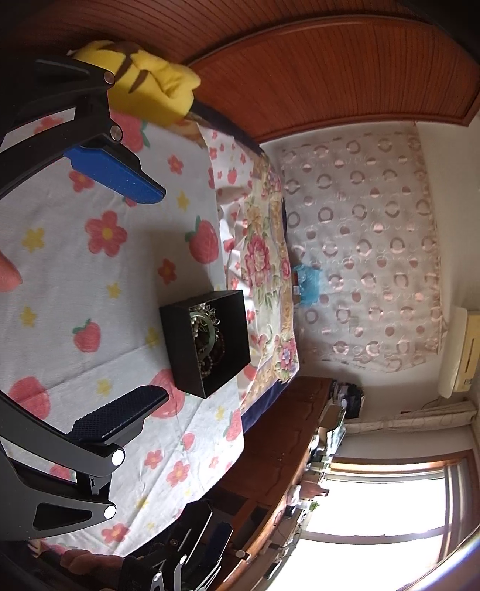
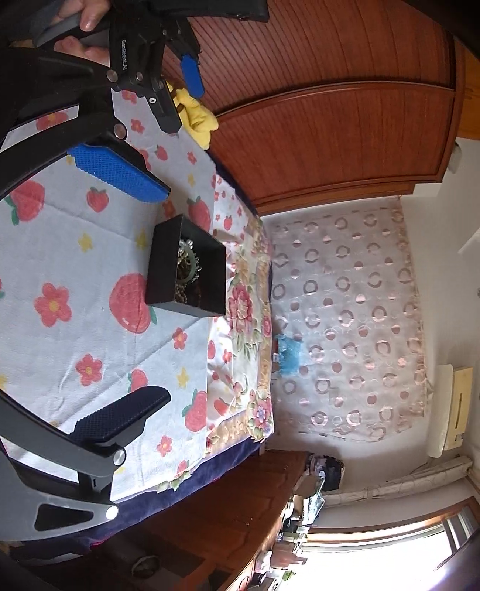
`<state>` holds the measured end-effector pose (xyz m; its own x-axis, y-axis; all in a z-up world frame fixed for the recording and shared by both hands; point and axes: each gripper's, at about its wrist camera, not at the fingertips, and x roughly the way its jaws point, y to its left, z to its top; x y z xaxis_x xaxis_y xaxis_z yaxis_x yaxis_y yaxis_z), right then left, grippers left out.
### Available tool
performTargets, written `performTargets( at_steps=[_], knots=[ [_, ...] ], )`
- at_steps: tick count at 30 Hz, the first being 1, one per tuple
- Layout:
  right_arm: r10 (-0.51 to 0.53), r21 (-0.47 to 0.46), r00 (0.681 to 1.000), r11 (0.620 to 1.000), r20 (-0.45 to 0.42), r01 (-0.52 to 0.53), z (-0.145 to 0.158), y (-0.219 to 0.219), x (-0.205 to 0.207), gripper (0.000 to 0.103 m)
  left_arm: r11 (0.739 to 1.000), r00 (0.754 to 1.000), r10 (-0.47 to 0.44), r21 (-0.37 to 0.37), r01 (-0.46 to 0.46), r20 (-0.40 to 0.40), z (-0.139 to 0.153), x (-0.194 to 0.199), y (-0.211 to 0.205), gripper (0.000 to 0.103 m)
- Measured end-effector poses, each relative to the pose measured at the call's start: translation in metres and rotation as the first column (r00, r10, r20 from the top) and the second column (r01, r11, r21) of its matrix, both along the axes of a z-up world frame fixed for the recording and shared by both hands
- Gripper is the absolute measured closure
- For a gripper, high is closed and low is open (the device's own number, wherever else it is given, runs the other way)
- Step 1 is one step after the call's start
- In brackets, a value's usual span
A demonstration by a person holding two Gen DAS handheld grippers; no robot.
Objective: Organize jewelry
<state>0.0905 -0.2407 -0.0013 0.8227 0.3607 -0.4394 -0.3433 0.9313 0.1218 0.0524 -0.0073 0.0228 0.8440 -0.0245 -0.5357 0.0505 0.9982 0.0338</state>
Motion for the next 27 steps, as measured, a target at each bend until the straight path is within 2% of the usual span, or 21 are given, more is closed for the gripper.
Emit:
performTargets(
  at_steps=[4,10,27],
  knots=[
    [-0.012,-0.007,1.000,1.000,0.023,0.012,0.003,0.000,-0.011,0.003,0.999,0.999,0.036,-0.005,-0.036,0.009,0.002,-0.010,0.004,0.008],
    [-0.022,-0.007,0.999,1.000,0.042,0.023,0.004,-0.003,-0.020,0.003,0.999,0.999,0.040,0.012,-0.040,0.007,0.001,-0.013,0.003,0.008],
    [-0.040,0.000,0.999,0.999,0.028,0.040,0.001,-0.009,-0.023,0.003,1.000,0.999,0.022,-0.009,-0.022,0.025,0.004,-0.022,-0.003,0.008]
  ],
)
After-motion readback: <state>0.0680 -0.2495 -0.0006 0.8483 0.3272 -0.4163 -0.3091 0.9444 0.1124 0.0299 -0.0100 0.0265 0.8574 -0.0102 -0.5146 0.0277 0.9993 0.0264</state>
